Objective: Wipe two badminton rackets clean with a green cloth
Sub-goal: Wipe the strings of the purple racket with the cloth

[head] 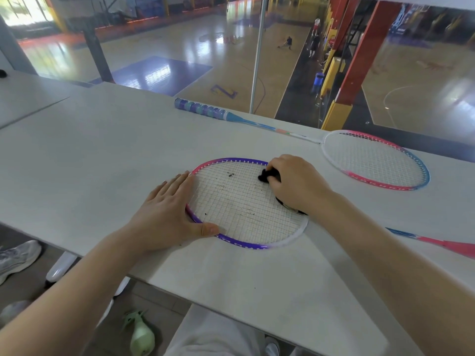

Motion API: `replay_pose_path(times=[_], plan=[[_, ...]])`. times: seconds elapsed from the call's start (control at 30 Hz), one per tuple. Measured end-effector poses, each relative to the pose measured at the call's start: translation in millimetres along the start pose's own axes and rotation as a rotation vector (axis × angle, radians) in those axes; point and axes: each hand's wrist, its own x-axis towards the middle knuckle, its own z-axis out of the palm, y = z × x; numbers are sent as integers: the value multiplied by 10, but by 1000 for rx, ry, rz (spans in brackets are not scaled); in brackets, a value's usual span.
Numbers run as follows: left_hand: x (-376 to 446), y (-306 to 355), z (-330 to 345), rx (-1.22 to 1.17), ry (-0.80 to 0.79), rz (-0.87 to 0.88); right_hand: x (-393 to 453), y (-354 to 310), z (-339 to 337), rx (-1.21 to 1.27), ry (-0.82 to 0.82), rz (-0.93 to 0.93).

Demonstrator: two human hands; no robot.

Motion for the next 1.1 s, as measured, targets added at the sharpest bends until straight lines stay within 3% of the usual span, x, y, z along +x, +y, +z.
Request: replay_pose_path(times=[0.23,0.4,0.57,0.87,1.1], plan=[[1,-12,8,-10,-3,-2,-488,-259,-109,74,-133,-226],[16,-8,3,-10,-11,-9,-626,-331,-184,186,-342,-321],[-10,-6,12,-24,19,-3,-447,-293,-64,114,-162,-260],[-3,-20,24,9,22,-5,225,-90,65,-61,100,49],[12,-31,37,7,46,-1,-10,-263,83,40,2,-45]])
